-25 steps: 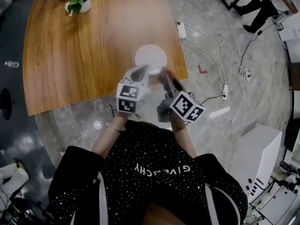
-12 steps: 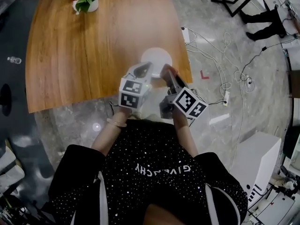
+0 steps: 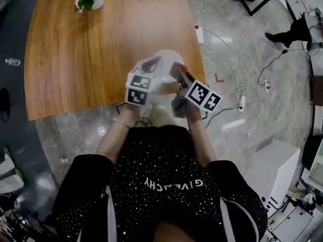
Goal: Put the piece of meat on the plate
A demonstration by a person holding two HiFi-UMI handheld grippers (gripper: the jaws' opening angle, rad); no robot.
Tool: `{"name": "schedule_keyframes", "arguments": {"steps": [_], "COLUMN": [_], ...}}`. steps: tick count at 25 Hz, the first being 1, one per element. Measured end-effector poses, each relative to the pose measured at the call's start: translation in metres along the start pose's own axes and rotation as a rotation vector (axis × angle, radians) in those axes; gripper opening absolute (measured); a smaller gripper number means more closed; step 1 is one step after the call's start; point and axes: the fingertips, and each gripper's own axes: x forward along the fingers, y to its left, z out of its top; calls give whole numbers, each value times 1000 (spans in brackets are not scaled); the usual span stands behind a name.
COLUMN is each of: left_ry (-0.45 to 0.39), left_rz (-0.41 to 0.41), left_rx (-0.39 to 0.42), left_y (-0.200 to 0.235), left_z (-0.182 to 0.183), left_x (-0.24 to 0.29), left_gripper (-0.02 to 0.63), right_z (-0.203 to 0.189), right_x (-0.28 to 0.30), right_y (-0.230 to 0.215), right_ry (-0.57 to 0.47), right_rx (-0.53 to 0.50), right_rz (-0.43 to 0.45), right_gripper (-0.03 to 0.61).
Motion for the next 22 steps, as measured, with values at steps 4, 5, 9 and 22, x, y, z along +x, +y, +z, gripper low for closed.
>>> {"name": "schedule_keyframes", "arguments": {"steps": [4,5,9,22], "left_ry": [8,9,21,11], "left_rz": [-6,-8,1,42], "left_rx": [6,6,6,-32], "left_y": [7,10,23,33], "left_z": [-1,-1,-2,-5], "left_x": [13,17,27,23], "left_gripper": [11,11,11,11], "right_z": [-2,-4,-13,-34], "right_x": [24,30,52,85], "right_y": [-6,-7,-9,-10], "right_ry": [78,97,175,328], "right_rx": [45,52,118,146], "right_rz": [19,22,46,36], "right_gripper": [98,98,98,100]}}
